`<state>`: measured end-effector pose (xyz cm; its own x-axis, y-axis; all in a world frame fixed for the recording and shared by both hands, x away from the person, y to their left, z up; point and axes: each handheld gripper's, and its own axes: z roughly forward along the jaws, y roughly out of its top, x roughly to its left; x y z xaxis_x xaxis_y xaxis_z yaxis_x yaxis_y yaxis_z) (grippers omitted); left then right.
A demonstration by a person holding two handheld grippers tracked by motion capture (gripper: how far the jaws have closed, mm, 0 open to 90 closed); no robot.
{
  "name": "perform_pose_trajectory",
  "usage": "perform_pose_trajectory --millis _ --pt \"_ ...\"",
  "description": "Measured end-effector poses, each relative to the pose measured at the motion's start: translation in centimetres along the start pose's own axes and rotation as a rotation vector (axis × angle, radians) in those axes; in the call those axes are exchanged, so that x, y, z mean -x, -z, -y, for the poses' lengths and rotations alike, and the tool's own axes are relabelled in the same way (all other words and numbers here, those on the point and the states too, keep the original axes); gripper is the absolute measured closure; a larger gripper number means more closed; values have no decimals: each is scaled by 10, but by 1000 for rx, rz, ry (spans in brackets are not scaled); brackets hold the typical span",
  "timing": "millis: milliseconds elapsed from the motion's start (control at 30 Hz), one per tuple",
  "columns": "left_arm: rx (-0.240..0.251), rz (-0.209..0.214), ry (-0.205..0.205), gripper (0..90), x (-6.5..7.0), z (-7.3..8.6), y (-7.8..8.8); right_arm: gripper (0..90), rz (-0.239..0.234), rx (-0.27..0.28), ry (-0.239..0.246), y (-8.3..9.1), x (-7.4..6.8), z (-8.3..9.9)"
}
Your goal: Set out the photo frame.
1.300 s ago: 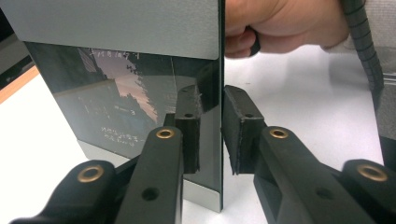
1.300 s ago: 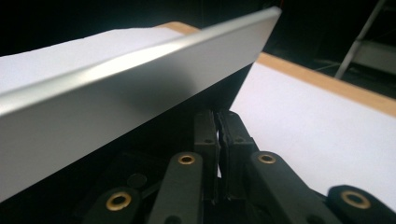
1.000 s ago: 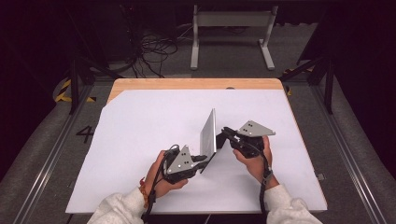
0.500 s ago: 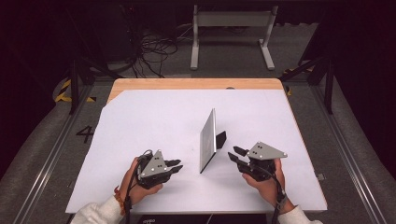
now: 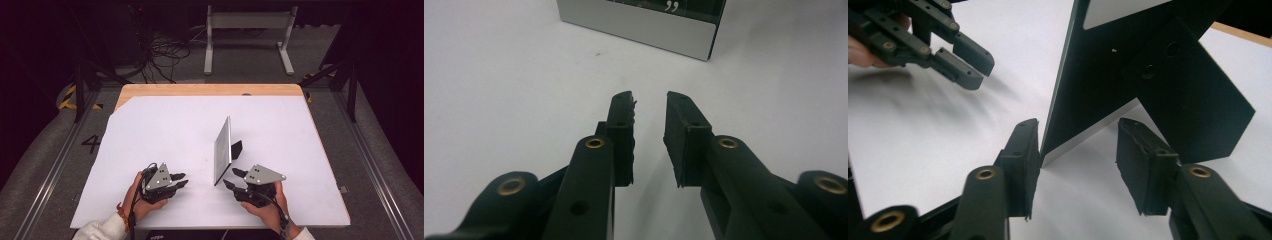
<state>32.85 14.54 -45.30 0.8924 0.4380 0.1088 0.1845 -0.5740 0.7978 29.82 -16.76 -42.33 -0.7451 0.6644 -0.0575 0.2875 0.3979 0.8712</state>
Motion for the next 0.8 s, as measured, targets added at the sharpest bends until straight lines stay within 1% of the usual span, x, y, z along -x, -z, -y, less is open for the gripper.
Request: perform_pose_trajectory --millis 33,100,133,167,200,300,367,467,533,600,667,733,767,800 --pt "-1 2 1 728 0 0 -1 508 4 1 -9 -4 -1 0" --pt "-3 12 2 708 2 -1 -3 503 -6 6 -18 -8 -2 -2" --pt "-3 12 2 700 2 -1 -3 499 3 5 -17 -10 -2 -3" --pt "-7 13 -10 696 2 -1 -3 497 8 11 -22 -13 -2 -3" --pt "-6 15 -8 694 3 -1 -3 496 6 12 -29 -14 -2 -4" --pt "4 17 6 682 2 0 -2 480 13 15 -31 -17 -3 -6" --pt "9 23 12 659 1 2 -1 456 19 16 -19 -19 -3 -9" --pt "11 15 24 648 0 3 1 449 16 22 -21 -21 -3 -12" --pt "14 6 24 628 -1 3 1 456 31 19 -23 -23 -3 -13" --pt "19 11 23 612 -2 3 1 458 29 15 -24 -25 -2 -13" --pt "18 16 13 596 -3 2 -1 462 44 14 -30 -25 0 -12" --pt "28 33 5 573 -5 0 -2 459 30 15 -39 -23 4 -12" --pt "30 32 2 553 -6 -1 -2 463 24 13 -35 -22 5 -12" --pt "28 32 8 537 -7 -1 -3 466 20 12 -33 -22 5 -11"
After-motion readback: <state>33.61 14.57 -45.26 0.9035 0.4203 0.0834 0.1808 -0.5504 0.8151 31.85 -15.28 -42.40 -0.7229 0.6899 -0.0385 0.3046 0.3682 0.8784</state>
